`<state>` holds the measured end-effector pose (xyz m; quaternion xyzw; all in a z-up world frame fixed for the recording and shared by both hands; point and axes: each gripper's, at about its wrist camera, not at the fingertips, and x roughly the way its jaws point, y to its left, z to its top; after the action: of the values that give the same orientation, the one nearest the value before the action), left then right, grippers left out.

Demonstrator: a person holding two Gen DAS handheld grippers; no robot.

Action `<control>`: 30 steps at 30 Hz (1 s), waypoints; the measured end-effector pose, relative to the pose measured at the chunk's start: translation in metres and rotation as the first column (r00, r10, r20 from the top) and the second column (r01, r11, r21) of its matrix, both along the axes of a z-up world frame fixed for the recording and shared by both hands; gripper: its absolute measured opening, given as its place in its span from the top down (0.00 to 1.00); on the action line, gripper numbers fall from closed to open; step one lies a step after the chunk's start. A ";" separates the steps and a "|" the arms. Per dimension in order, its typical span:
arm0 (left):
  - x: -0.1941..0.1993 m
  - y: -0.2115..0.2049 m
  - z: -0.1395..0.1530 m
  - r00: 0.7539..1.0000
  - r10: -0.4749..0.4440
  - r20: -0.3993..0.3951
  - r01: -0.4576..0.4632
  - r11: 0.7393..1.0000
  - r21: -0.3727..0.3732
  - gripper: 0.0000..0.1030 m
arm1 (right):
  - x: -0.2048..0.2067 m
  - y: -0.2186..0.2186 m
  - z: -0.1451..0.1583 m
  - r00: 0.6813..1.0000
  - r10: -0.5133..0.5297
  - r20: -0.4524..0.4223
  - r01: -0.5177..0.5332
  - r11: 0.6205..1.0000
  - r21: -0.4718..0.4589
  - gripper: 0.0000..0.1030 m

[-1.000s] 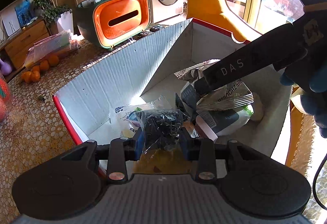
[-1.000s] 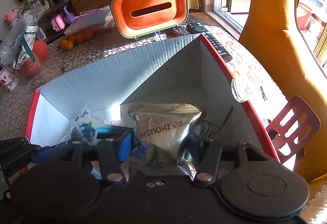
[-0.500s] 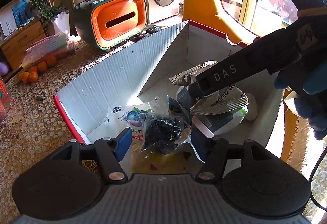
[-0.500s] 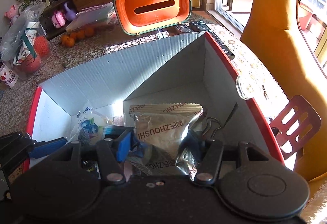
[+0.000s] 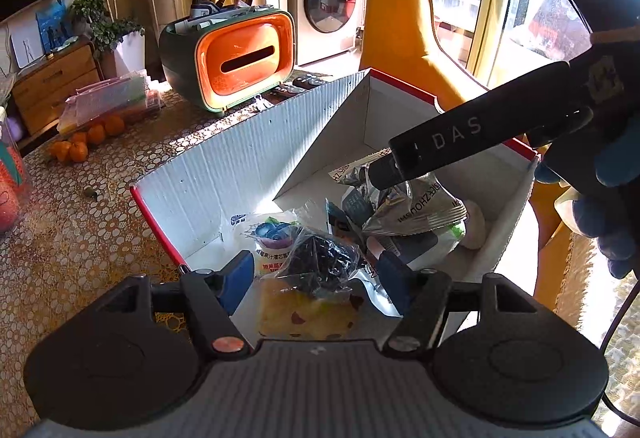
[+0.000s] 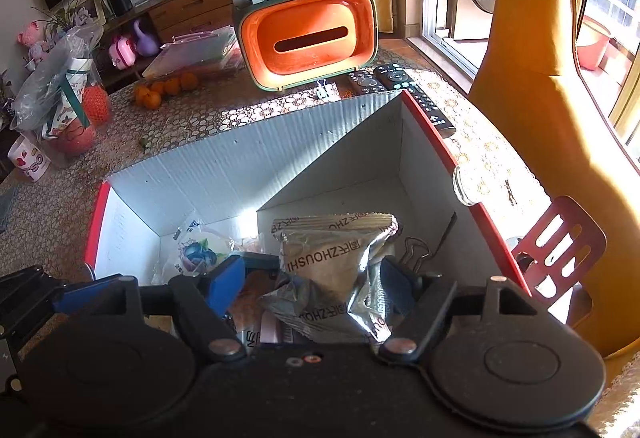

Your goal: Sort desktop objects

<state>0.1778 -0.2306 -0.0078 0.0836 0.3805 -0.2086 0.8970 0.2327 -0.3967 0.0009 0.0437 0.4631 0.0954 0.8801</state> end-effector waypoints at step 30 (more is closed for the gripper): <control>-0.038 0.058 0.024 0.992 0.118 0.034 -0.114 0.988 -0.102 0.24 | -0.088 0.006 0.047 0.966 0.091 0.240 -0.110 0.992 0.066 0.04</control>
<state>0.1396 -0.1726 0.0162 0.0204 0.3559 -0.1730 0.9181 0.1444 -0.3908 0.0480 0.0431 0.3525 0.1627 0.9206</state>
